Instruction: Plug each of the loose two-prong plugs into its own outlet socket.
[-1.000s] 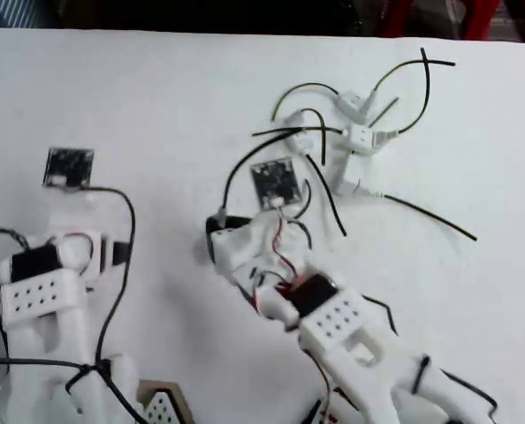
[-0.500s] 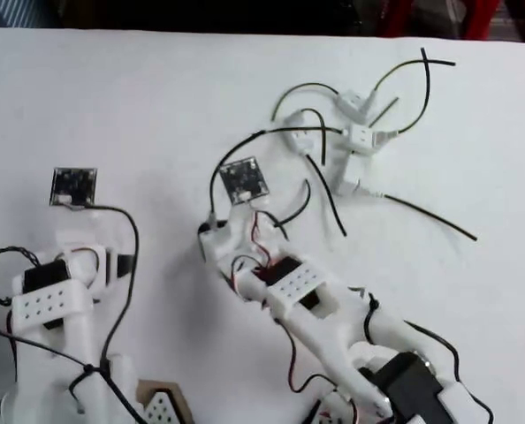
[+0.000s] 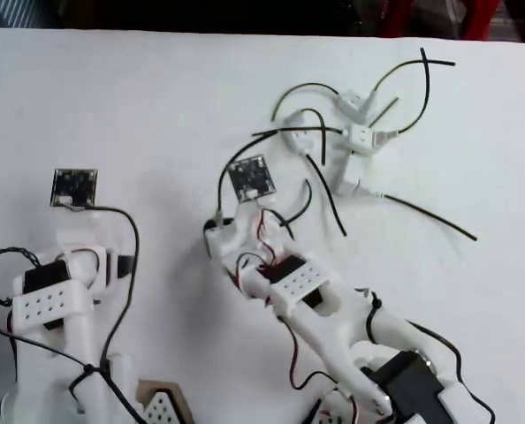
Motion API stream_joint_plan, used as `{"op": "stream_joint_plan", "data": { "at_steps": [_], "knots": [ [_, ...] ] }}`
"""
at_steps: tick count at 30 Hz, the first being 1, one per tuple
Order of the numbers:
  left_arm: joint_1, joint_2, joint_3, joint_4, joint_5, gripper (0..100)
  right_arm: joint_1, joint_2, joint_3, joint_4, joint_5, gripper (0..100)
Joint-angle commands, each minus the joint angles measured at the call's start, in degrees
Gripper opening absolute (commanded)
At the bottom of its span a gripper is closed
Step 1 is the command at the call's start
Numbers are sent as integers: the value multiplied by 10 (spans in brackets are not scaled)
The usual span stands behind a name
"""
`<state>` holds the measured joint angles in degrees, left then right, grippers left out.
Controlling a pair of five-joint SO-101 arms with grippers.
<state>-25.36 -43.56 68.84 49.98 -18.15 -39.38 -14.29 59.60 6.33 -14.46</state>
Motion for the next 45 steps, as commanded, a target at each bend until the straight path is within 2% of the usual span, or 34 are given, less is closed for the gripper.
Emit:
{"op": "stream_joint_plan", "data": {
  "at_steps": [1, 5, 10, 16, 23, 27, 32, 45],
  "knots": [
    [-2, -15, -4, -5, 2, 290, -16, 0, 11, 2, 13, 17],
    [-2, -15, -4, -4, 2, 290, -25, -5, 33, 4, 82, 17],
    [-2, -15, -4, -4, 2, 290, -21, -15, 18, 89, 116, 17],
    [-1, -15, -4, -4, 2, 290, 8, -73, -16, 208, 113, 17],
    [-1, -15, -3, -4, 2, 290, -6, -80, -13, 212, 110, 17],
    [-1, -15, -1, -4, 2, 289, -15, -80, -16, 214, 68, 17],
    [-1, -18, 4, -4, 2, 289, -26, -80, -18, 212, 62, 17],
    [-1, -18, 5, -4, 2, 289, -17, -80, -128, 278, 30, 17]
  ]
}}
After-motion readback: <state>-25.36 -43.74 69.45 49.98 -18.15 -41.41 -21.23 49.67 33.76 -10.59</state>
